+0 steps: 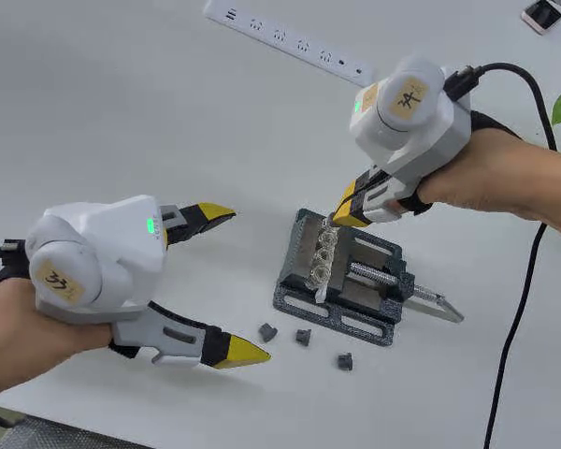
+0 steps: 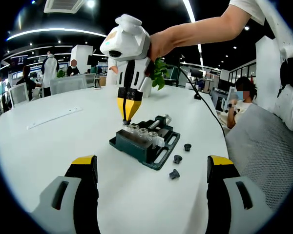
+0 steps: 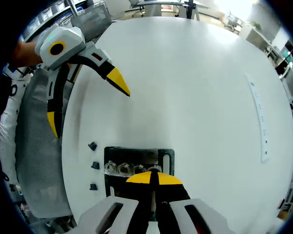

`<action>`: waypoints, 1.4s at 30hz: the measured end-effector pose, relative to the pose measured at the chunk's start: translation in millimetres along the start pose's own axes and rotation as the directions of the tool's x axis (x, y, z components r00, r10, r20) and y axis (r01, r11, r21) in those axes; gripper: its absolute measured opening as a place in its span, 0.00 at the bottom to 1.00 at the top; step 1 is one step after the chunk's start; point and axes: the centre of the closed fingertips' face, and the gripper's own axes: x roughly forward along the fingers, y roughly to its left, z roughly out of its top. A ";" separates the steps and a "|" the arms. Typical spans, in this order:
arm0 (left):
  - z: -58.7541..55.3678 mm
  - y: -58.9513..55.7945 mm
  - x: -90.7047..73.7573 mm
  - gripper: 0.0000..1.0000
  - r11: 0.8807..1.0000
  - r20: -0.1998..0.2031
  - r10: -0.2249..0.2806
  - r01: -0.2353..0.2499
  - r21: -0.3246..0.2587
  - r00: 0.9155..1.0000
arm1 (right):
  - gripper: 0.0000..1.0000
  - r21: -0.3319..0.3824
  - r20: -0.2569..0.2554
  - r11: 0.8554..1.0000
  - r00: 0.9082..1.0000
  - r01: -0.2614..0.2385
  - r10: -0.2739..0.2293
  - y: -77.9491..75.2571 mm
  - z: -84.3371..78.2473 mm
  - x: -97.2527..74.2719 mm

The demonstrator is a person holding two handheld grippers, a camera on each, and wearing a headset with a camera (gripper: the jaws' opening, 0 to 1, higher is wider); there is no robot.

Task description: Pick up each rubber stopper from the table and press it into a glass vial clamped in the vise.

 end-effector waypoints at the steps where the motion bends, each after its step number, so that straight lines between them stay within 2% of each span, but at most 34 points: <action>1: -0.1 0.2 0.0 0.92 1.000 0.000 0.000 0.000 0.000 1.000 | 0.00 0.000 -0.003 1.000 1.000 0.001 -0.001 0.8 0.0 -0.1; 18: 0.4 3.3 3.6 0.91 1.000 0.007 0.002 -0.002 -0.004 1.000 | 0.00 -0.017 -0.035 1.000 0.999 0.013 -0.013 -2.4 -0.2 2.8; 27: 2.7 8.1 1.8 0.91 1.000 0.011 0.015 -0.015 -0.001 1.000 | 0.00 -0.017 -0.046 1.000 0.999 -0.001 0.000 -2.7 -1.2 3.2; 29: 3.8 8.1 1.5 0.91 1.000 0.011 0.016 -0.016 0.000 1.000 | 0.00 0.008 -0.032 1.000 0.999 -0.019 0.019 -3.4 -1.6 3.0; 32: 5.8 6.6 1.2 0.91 1.000 0.007 0.013 -0.013 0.008 1.000 | 0.00 0.013 -0.024 1.000 0.999 -0.021 0.022 -3.2 -1.5 3.0; 35: 9.3 4.6 0.4 0.91 1.000 0.007 0.009 -0.009 0.013 1.000 | 0.00 0.009 -0.029 1.000 0.999 -0.014 0.014 -4.5 -0.6 3.2; 36: 10.3 3.9 -0.4 0.91 1.000 0.003 0.006 -0.006 0.022 1.000 | 0.00 0.040 -0.031 0.999 0.999 -0.012 0.013 -4.5 -0.1 2.9; 37: 11.4 3.8 -1.1 0.91 1.000 0.004 0.006 -0.006 0.024 1.000 | 0.00 0.033 -0.036 0.999 0.999 -0.006 0.007 -3.2 0.4 3.0; 38: 12.4 4.3 -1.9 0.91 1.000 0.004 0.008 -0.008 0.024 1.000 | 0.00 -0.023 -0.040 1.000 0.999 0.011 -0.011 -3.6 0.8 2.2; 42: 15.5 6.3 -5.9 0.91 0.999 0.001 0.018 -0.018 0.031 1.000 | 0.00 0.020 -0.025 1.000 0.999 0.022 -0.022 -0.7 -0.4 1.0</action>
